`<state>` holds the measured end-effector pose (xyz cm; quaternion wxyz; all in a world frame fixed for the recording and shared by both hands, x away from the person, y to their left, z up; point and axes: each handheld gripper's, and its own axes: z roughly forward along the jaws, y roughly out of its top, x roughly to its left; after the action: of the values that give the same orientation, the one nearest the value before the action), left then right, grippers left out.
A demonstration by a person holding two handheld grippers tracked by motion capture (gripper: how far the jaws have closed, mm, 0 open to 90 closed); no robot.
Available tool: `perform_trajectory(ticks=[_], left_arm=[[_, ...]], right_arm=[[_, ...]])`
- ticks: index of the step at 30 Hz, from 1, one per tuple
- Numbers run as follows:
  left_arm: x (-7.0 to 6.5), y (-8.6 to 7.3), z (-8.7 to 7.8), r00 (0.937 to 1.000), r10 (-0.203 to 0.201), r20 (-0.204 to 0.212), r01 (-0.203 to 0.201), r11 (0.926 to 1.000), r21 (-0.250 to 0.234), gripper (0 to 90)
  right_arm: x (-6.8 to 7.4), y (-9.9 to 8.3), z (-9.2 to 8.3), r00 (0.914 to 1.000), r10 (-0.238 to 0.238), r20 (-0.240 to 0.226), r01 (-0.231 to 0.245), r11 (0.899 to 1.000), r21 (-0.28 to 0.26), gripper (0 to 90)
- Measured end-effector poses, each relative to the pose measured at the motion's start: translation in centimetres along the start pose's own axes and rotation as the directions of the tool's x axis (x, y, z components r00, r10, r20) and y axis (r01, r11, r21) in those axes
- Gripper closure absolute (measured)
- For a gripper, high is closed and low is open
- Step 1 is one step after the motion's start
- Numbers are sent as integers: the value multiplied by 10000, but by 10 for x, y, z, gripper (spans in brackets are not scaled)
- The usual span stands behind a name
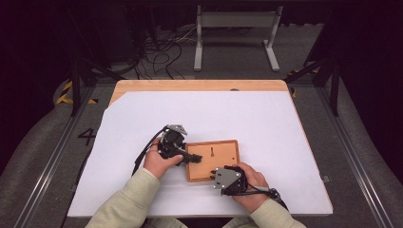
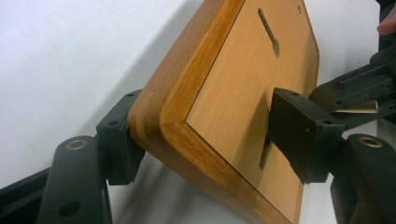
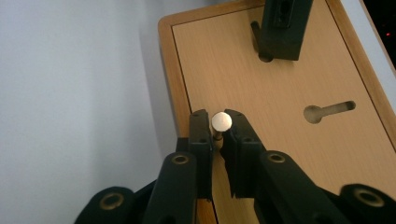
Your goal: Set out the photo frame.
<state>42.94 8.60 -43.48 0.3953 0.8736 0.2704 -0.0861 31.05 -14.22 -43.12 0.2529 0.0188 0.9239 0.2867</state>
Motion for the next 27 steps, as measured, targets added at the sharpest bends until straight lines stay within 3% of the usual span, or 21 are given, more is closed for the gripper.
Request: perform_trajectory(ticks=[8,13,16,20,21,24,25,27], left_arm=[[-8,1,-5,9986,463,-240,-462,9989,26,336],[-13,1,-7,9975,580,-414,-579,9983,48,339],[-16,2,-8,9958,725,-558,-721,9974,86,339],[-21,2,-9,9917,1031,-770,-1029,9947,68,340],[-23,2,-10,9895,1168,-855,-1167,9931,64,341],[-27,3,-11,9859,1354,-981,-1354,9908,60,344],[-27,3,-11,9859,1354,-981,-1354,9908,60,345],[-29,2,-11,9835,1473,-1046,-1478,9890,31,346]], right_arm=[[-8,-2,-19,9934,625,-960,-678,9963,-527,682],[-16,-12,-34,9843,1300,-1192,-1403,9867,-826,642],[-26,-23,-49,9686,2220,-1119,-2345,9654,-1143,590],[-41,-46,-73,9439,3241,-631,-3300,9318,-1511,584],[-44,-50,-77,9412,3341,-504,-3378,9284,-1545,584],[-51,-65,-88,9226,3855,-135,-3828,9106,-1556,583],[-51,-65,-88,9226,3855,-135,-3828,9106,-1556,583],[-55,-73,-92,9112,4120,69,-4060,9007,-1546,583]])
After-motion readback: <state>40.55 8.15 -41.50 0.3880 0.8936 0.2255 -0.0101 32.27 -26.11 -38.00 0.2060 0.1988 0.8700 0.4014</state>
